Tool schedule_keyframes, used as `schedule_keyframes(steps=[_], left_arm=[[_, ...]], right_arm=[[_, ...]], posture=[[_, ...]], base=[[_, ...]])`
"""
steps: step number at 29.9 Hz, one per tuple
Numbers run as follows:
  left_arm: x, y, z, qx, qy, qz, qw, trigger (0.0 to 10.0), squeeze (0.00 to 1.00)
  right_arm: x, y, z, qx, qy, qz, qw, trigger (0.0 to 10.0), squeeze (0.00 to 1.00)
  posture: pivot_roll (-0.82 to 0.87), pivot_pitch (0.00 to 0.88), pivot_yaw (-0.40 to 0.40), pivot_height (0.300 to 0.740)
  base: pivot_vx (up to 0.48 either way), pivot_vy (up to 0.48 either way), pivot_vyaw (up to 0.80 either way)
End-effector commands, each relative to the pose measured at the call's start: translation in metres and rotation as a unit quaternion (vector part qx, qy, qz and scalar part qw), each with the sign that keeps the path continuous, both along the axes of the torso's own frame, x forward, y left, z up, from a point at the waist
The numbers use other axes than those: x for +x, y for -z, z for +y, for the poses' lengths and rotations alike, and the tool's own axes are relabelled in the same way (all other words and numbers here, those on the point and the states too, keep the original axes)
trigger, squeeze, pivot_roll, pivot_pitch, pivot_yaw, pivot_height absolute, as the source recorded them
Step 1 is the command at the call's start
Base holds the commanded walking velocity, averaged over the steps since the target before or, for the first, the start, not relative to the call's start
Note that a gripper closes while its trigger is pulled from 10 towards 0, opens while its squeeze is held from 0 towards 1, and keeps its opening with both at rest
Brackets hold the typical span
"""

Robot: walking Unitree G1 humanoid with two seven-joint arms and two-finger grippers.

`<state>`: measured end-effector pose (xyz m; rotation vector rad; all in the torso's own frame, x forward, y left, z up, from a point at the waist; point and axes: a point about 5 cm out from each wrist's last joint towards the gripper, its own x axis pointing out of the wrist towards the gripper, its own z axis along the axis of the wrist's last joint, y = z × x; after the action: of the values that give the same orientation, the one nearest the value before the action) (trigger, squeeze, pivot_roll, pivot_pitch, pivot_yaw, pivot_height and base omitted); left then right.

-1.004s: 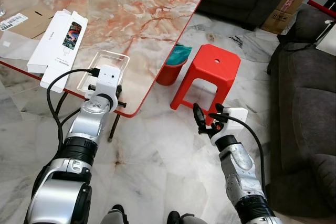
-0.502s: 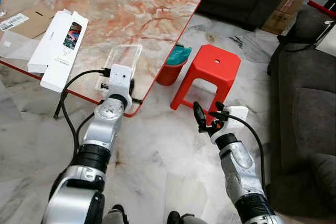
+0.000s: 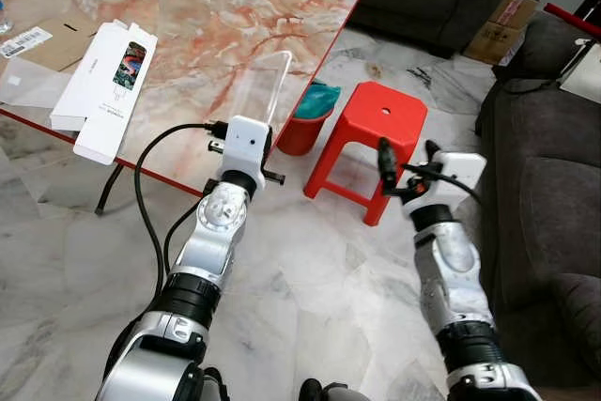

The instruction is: Picking trash to rubbish bin

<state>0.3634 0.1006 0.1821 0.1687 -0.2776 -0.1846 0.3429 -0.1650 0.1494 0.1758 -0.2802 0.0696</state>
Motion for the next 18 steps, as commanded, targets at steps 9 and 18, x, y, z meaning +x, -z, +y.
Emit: schedule_keyframes(steps=[9,18], left_arm=[[-0.0084,-0.011,-0.0032,0.029,-0.029,-0.08,0.996,10.0,0.0],[-0.008,-0.0098,-0.0025,0.035,-0.034,-0.089,0.995,10.0,0.0]], right_arm=[[0.0022,-0.0136,-0.0042,0.003,0.025,-0.024,0.999,10.0,0.0],[0.0007,-0.0091,-0.0048,0.006,0.032,-0.017,0.999,10.0,0.0]], posture=[[0.04,0.088,-0.144,0.74],[0.04,0.064,-0.135,0.74]], base=[[0.0,0.0,0.0],[0.0,0.0,0.0]])
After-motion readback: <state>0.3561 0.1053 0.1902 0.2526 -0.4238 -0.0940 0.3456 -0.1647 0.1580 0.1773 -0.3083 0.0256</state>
